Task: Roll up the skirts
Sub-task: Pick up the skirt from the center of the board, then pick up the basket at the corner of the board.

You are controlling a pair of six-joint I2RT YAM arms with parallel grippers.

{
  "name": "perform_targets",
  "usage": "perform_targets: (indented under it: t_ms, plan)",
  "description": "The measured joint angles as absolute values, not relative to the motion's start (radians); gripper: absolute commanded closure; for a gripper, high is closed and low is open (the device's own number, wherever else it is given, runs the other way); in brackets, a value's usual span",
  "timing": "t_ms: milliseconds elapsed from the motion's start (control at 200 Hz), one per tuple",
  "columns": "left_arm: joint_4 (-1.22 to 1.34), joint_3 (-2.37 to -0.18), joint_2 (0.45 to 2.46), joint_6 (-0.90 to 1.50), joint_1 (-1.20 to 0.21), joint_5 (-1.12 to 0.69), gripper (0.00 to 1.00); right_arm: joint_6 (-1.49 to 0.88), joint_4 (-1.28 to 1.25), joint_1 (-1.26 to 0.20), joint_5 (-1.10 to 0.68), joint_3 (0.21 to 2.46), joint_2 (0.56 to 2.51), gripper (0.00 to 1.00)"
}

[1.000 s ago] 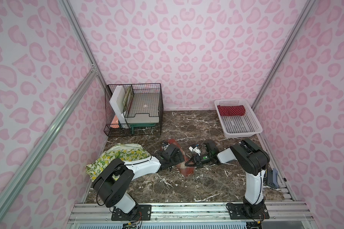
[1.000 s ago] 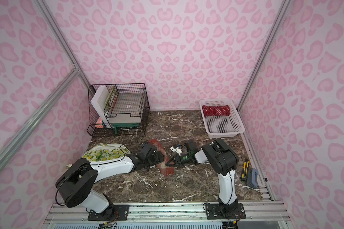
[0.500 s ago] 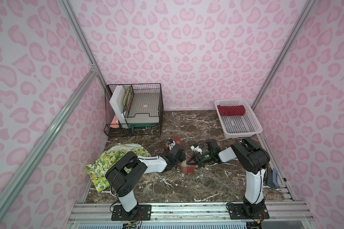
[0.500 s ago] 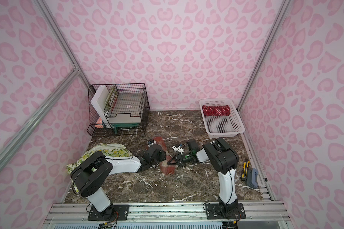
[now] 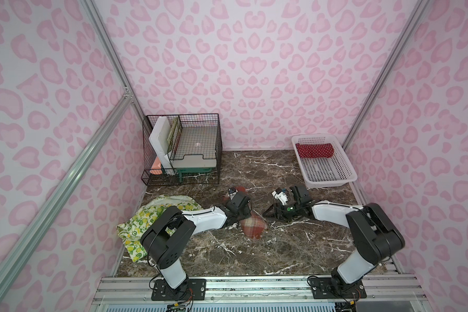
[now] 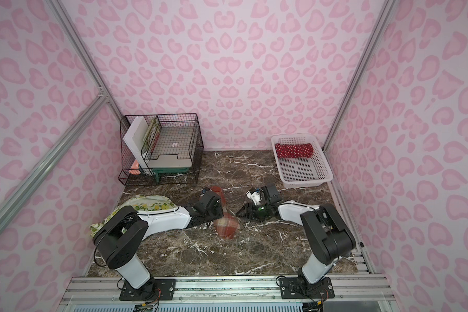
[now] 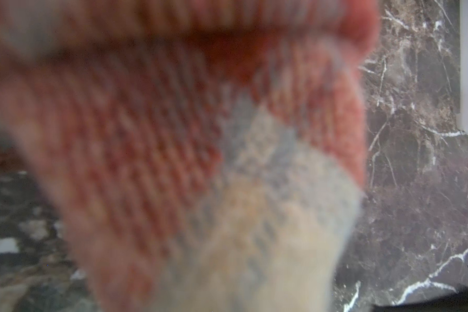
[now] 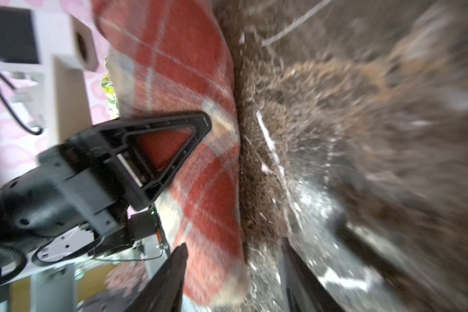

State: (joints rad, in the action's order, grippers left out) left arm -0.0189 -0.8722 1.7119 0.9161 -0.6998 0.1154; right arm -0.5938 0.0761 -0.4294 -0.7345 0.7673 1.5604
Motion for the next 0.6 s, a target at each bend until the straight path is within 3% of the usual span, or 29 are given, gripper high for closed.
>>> perform_targets:
  t_ms: [175,395,505,600]
  plan:
    - [-0.131,-0.913,1.686,0.835,-0.670,0.064,1.00,-0.531,0.321,-0.344,-0.384,0.895,1.316,0.38]
    - [-0.298,-1.038,1.625,0.747,-0.673,-0.012,1.00,-0.499,0.364,-0.205,0.144,1.106,1.345,0.32]
    - [-0.336,-1.070,1.589,0.722,-0.672,-0.040,1.00,-0.497,0.356,-0.065,0.258,1.167,1.444,0.31]
    - [-0.392,-1.098,1.568,0.702,-0.672,-0.049,1.00,-0.504,0.356,0.044,0.245,1.176,1.492,0.31]
